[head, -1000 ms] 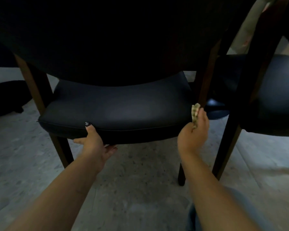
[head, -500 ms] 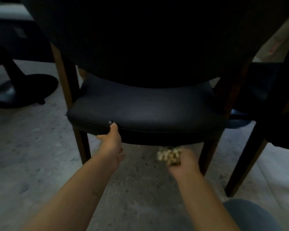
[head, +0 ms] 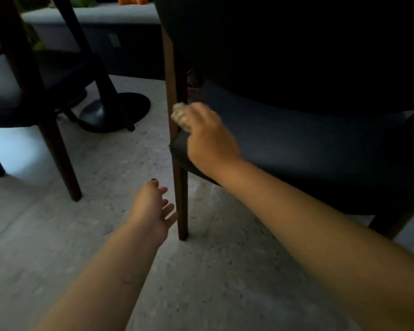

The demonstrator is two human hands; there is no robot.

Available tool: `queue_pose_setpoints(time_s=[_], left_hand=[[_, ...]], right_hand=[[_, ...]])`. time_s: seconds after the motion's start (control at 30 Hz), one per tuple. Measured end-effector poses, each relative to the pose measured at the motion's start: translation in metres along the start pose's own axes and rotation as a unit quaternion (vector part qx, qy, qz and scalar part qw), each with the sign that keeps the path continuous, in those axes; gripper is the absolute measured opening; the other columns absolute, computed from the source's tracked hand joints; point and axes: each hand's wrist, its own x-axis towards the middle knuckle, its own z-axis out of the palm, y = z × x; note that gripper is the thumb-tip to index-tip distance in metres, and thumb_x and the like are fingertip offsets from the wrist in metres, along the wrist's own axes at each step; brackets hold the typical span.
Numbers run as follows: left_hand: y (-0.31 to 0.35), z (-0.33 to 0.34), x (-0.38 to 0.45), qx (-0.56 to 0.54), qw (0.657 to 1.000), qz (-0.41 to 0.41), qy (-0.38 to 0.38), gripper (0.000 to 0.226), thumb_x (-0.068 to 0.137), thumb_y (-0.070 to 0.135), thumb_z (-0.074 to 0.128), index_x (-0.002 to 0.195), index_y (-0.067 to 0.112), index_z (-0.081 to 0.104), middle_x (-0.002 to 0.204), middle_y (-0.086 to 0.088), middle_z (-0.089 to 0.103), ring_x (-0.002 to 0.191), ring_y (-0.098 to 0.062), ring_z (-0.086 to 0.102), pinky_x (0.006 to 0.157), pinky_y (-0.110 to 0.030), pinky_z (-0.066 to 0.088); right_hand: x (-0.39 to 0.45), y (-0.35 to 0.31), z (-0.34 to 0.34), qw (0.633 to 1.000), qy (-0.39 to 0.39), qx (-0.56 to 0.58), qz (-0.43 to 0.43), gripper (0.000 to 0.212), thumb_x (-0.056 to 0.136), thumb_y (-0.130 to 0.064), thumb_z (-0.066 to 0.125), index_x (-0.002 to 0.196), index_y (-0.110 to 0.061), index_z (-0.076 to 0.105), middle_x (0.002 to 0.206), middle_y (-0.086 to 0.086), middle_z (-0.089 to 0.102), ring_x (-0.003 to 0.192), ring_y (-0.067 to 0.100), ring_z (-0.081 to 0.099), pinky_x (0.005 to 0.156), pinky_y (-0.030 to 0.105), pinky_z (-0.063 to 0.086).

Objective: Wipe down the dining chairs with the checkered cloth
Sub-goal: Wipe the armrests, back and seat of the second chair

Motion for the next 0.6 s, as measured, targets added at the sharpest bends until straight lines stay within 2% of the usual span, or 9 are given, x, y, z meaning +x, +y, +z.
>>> queue_pose_setpoints(time_s=[0.07,0.13,0.23,0.3,0.4,0.47,0.6], left_hand=[[0.006,0.0,-0.004,-0.019,1.0,0.015,0.013,0.042,0.104,0.035,0.037,0.133,0.009,0.053,0.145,-0.017,0.041,0.131,-0.031,0.043,0.093,-0.044,0.042],[0.011,0.003,-0.007,-0.033,0.998,0.036,0.031,0.042,0.104,0.034,0.036,0.136,0.01,0.051,0.146,-0.014,0.042,0.132,-0.029,0.043,0.091,-0.043,0.042],[0.016,0.006,-0.009,-0.049,0.997,0.048,0.046,0.045,0.104,0.032,0.035,0.143,0.013,0.045,0.146,-0.008,0.043,0.133,-0.028,0.041,0.092,-0.042,0.041],[0.018,0.006,-0.01,-0.061,0.996,0.047,0.053,0.044,0.103,0.031,0.036,0.143,0.014,0.046,0.145,-0.008,0.044,0.132,-0.027,0.041,0.093,-0.041,0.041],[0.02,0.005,-0.013,-0.072,0.995,0.043,0.06,0.042,0.102,0.031,0.038,0.137,0.014,0.052,0.145,-0.009,0.044,0.132,-0.027,0.041,0.092,-0.041,0.041],[0.022,0.004,-0.018,-0.078,0.994,0.045,0.066,0.043,0.101,0.03,0.038,0.138,0.014,0.051,0.146,-0.01,0.044,0.134,-0.026,0.04,0.092,-0.041,0.041],[0.025,0.007,-0.021,-0.093,0.991,0.053,0.076,0.04,0.101,0.03,0.038,0.133,0.013,0.056,0.145,-0.012,0.044,0.133,-0.025,0.041,0.094,-0.04,0.041]], right_hand=[[0.014,-0.001,0.032,0.978,-0.12,-0.141,-0.097,0.037,0.093,-0.006,0.04,0.129,-0.005,0.05,0.132,0.014,0.047,0.126,0.031,0.039,0.102,0.04,0.037],[0.024,-0.002,0.052,0.943,-0.188,-0.25,-0.117,0.035,0.097,-0.011,0.033,0.125,-0.004,0.053,0.13,0.015,0.05,0.126,0.034,0.039,0.105,0.043,0.033],[0.032,-0.009,0.065,0.919,-0.207,-0.309,-0.131,0.033,0.097,-0.009,0.03,0.115,-0.002,0.057,0.118,0.015,0.054,0.11,0.034,0.048,0.095,0.044,0.036],[0.032,-0.014,0.072,0.885,-0.229,-0.354,-0.2,0.033,0.097,-0.011,0.032,0.111,-0.005,0.061,0.112,0.013,0.056,0.106,0.033,0.05,0.093,0.045,0.038],[0.02,-0.016,0.079,0.776,-0.289,-0.466,-0.313,0.031,0.098,-0.018,0.037,0.109,-0.01,0.064,0.105,0.009,0.06,0.102,0.031,0.055,0.094,0.046,0.039],[0.012,-0.016,0.085,0.713,-0.312,-0.53,-0.336,0.03,0.098,-0.021,0.04,0.114,-0.01,0.063,0.109,0.009,0.06,0.105,0.031,0.055,0.098,0.048,0.038],[0.01,-0.022,0.093,0.686,-0.35,-0.554,-0.318,0.036,0.098,-0.022,0.041,0.128,-0.008,0.055,0.129,0.011,0.056,0.121,0.034,0.049,0.107,0.05,0.03]])
